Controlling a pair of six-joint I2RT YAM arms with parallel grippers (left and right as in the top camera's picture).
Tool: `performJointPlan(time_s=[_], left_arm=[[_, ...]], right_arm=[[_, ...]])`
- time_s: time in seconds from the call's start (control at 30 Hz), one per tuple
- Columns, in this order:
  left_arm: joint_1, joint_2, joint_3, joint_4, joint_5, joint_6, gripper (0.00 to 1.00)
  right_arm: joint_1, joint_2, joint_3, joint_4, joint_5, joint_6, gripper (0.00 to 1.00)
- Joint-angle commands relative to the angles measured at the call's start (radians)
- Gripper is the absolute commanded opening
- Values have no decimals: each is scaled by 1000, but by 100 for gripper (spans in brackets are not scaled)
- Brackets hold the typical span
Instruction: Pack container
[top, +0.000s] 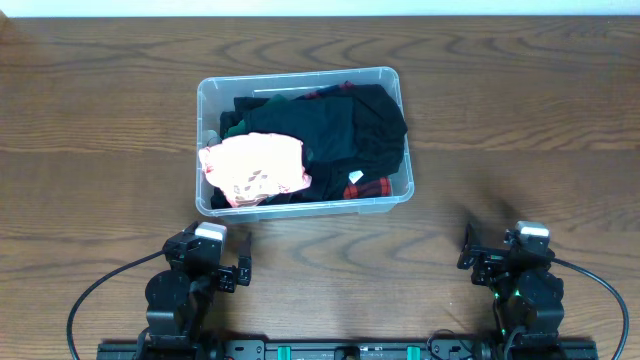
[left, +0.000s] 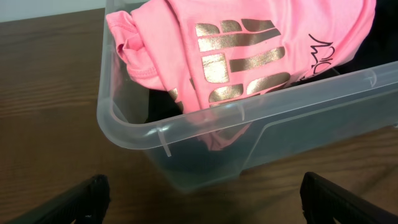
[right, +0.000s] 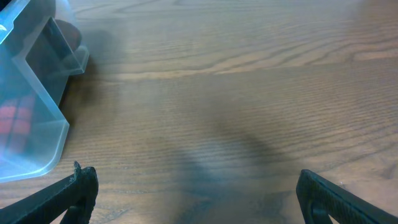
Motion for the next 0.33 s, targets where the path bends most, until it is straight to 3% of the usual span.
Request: performJointPlan(time_s=[0.0,0.3], left_arm=[[-6,-7,-19,5,0,20,98],[-6,-7,-19,5,0,20,98]], right_arm=[[8,-7,-3,-1,-4,14,99],[8,-7,-3,-1,-4,14,99]])
